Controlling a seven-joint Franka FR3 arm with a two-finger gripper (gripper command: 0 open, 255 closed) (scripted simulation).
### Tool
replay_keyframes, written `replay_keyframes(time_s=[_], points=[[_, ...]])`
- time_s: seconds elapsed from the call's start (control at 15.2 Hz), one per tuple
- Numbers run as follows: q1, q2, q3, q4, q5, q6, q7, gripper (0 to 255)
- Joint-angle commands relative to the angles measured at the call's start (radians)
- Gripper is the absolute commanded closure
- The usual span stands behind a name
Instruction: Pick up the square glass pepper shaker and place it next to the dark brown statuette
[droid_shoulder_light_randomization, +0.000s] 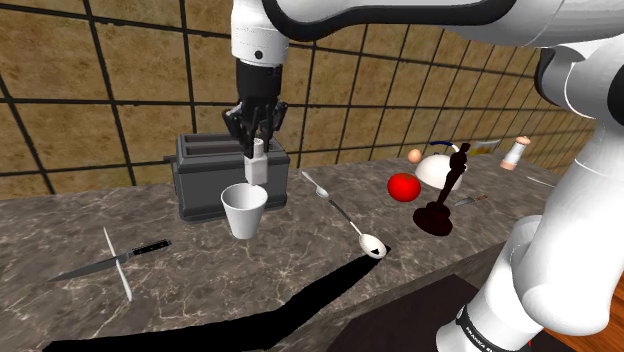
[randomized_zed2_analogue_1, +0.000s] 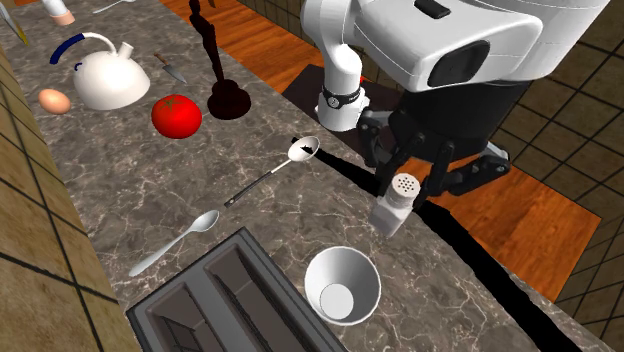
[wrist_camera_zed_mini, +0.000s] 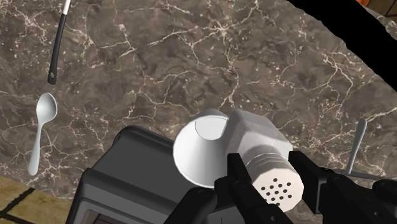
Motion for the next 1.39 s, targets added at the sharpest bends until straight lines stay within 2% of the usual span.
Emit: replay_keyframes(time_s=[0.0,0.73,1.32], points=[[0.001,0.008,0.001,0.037,-0.003,-0.030,0.000,255],[0.012,0.053,0.007,0.241,-0.019,-0.193,0.000,255],[0.036,0.127,0.017,0.465,-0.051,-0.348,0.006,255]])
